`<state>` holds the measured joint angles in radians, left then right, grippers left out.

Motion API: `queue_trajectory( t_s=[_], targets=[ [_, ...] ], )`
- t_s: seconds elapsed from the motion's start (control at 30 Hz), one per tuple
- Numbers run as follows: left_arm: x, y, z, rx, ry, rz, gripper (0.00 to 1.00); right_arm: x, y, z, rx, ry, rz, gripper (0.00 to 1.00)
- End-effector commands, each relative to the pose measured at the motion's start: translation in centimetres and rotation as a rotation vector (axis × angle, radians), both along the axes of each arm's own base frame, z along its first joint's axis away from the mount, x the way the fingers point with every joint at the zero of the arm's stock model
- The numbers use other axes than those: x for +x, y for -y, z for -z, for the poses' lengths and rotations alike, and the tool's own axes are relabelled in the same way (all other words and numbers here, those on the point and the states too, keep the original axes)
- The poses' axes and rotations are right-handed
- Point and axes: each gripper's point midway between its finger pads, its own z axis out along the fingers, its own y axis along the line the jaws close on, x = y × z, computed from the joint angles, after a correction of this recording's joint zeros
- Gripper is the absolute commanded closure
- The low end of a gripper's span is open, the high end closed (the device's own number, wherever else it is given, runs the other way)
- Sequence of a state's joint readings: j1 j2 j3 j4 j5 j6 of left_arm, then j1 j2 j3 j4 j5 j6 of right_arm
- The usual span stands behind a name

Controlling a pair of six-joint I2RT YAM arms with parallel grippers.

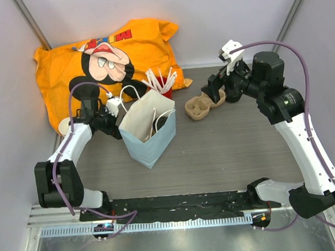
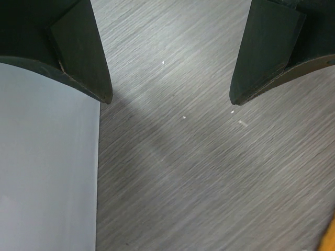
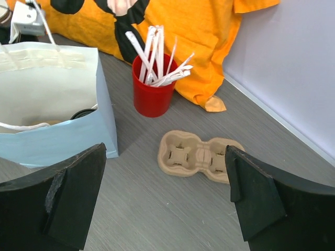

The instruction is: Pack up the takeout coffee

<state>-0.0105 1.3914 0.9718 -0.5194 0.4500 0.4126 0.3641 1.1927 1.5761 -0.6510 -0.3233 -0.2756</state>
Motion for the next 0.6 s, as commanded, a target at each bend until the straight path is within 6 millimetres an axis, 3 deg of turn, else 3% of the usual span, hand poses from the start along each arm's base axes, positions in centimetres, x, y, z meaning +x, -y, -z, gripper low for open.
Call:
queue_trajectory(
  t_s=[0.0, 0.3, 0.57],
  targets=[
    [0.8, 0.8, 1.4, 0.039, 0.020, 0.063, 0.00, -0.6, 1.3, -3.7, 0.066, 0.097, 0.029, 0.00],
    [-0.7, 2.3, 4.8, 0.100, -0.065, 0.149, 0.00, -1.0, 1.8, -4.5, 0.108, 0.091, 0.021, 0.00],
    [-2.0, 3.7, 6.3, 0.121, -0.124, 0.221, 0.00, -1.4, 1.8, -4.7, 0.118, 0.091, 0.012, 0.00]
  ],
)
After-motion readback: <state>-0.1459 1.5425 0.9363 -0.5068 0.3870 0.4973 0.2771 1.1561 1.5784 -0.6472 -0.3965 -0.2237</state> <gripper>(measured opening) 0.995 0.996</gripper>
